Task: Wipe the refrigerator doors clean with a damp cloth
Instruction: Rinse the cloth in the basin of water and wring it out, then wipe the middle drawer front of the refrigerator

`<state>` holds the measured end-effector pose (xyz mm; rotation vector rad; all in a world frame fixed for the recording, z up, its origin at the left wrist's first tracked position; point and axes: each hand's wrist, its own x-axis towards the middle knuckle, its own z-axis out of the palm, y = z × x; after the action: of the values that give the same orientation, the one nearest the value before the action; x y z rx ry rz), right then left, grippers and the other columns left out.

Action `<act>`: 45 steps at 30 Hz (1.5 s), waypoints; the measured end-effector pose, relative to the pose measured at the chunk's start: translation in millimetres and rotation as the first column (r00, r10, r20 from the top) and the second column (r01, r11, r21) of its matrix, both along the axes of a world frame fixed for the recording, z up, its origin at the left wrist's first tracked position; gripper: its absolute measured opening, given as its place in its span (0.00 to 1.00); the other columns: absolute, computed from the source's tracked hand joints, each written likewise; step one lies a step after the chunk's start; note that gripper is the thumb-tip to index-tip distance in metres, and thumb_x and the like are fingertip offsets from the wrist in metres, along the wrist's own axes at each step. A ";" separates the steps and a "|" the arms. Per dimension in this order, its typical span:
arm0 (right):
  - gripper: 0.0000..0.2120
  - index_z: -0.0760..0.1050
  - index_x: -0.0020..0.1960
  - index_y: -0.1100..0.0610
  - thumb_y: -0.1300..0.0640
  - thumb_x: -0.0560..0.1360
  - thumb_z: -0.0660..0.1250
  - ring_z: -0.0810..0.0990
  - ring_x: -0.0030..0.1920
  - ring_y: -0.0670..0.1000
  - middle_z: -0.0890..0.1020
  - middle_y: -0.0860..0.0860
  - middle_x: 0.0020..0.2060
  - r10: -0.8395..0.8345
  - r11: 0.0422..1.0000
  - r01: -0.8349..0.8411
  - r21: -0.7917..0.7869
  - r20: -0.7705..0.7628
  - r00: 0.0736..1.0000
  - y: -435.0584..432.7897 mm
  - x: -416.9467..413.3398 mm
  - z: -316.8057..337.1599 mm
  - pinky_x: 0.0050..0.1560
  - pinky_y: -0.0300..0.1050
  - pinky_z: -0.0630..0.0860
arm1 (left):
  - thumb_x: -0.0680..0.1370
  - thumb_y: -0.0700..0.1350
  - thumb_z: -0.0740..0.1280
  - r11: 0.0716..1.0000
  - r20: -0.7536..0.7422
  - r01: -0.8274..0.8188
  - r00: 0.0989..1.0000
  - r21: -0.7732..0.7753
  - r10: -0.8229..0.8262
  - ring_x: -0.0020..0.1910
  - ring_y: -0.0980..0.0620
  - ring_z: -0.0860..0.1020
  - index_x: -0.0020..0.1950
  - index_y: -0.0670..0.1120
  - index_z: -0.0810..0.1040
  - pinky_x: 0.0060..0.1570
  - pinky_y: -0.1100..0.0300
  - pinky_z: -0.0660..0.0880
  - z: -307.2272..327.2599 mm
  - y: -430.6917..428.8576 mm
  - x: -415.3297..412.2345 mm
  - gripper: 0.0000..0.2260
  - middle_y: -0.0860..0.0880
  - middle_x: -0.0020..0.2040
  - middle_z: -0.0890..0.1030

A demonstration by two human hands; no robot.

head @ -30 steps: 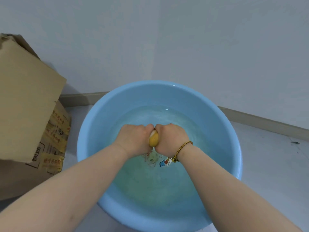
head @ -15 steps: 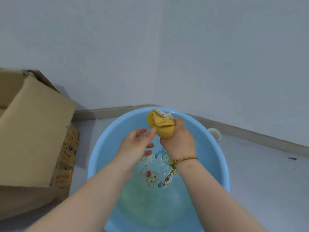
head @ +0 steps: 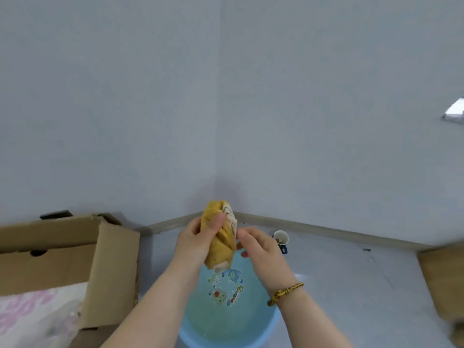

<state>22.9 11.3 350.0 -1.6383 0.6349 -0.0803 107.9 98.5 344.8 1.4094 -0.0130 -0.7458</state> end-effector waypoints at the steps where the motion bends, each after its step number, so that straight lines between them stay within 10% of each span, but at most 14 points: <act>1: 0.06 0.74 0.43 0.51 0.57 0.77 0.61 0.75 0.32 0.33 0.77 0.44 0.36 -0.075 0.997 0.075 0.010 0.046 0.996 5.8 -6.3 26.2 0.36 0.27 0.71 | 0.65 0.52 0.73 0.998 0.021 0.054 0.998 -0.015 -0.054 0.34 0.50 0.78 0.43 0.45 0.78 0.34 0.60 0.74 26.9 3.5 -6.2 0.14 0.45 0.38 0.80; 12: 0.04 0.73 0.43 0.51 0.58 0.73 0.68 0.75 0.34 0.39 0.77 0.47 0.37 -0.516 0.834 0.550 0.045 0.413 0.750 39.2 -86.9 149.5 0.37 0.33 0.73 | 0.64 0.67 0.67 0.855 0.296 0.518 0.821 -0.031 -0.488 0.51 0.49 0.80 0.55 0.46 0.77 0.47 0.60 0.76 155.4 8.8 -84.5 0.30 0.47 0.52 0.82; 16: 0.06 0.72 0.42 0.49 0.58 0.75 0.65 0.75 0.37 0.43 0.77 0.48 0.39 -0.635 0.695 0.718 -0.023 0.449 0.629 43.0 -130.9 164.0 0.36 0.32 0.74 | 0.73 0.49 0.67 0.934 0.443 0.358 0.837 0.003 -0.322 0.40 0.57 0.75 0.44 0.53 0.71 0.39 0.65 0.74 176.0 -1.6 -126.2 0.05 0.52 0.43 0.76; 19: 0.05 0.72 0.44 0.47 0.56 0.75 0.65 0.77 0.44 0.49 0.79 0.51 0.47 -0.678 0.574 0.804 -0.156 0.459 0.574 45.9 -178.8 172.7 0.45 0.43 0.77 | 0.76 0.46 0.64 0.870 0.507 0.493 0.751 -0.006 -0.422 0.33 0.61 0.77 0.42 0.48 0.76 0.30 0.75 0.71 189.4 -5.2 -175.0 0.04 0.52 0.38 0.79; 32: 0.12 0.71 0.47 0.49 0.66 0.73 0.62 0.73 0.45 0.39 0.76 0.48 0.46 -0.749 0.323 0.879 -0.351 0.474 0.464 90.6 -480.6 210.5 0.44 0.23 0.69 | 0.74 0.38 0.66 0.555 0.384 0.821 0.560 -0.136 -0.734 0.40 0.49 0.76 0.42 0.45 0.72 0.42 0.56 0.74 205.4 -0.4 -451.4 0.04 0.46 0.39 0.78; 41: 0.11 0.75 0.46 0.51 0.67 0.75 0.61 0.77 0.46 0.48 0.79 0.47 0.41 -0.853 0.303 0.900 -0.312 0.332 0.402 136.4 -691.4 228.4 0.46 0.37 0.75 | 0.75 0.37 0.66 0.338 0.398 0.933 0.360 -0.128 -0.844 0.38 0.51 0.78 0.45 0.46 0.74 0.30 0.64 0.74 218.3 9.3 -597.0 0.04 0.48 0.39 0.80; 45: 0.11 0.74 0.44 0.50 0.66 0.75 0.62 0.76 0.45 0.44 0.78 0.45 0.43 -0.896 0.217 0.919 -0.330 0.307 0.322 158.4 -751.4 225.7 0.42 0.29 0.74 | 0.74 0.35 0.66 0.234 0.466 0.966 0.259 -0.112 -0.846 0.38 0.50 0.78 0.44 0.46 0.74 0.35 0.60 0.74 226.6 5.7 -655.2 0.06 0.47 0.38 0.81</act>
<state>-728.5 169.7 575.7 -1.4297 1.6049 -1.2640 -547.3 104.3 571.4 0.9878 -1.3518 -1.3996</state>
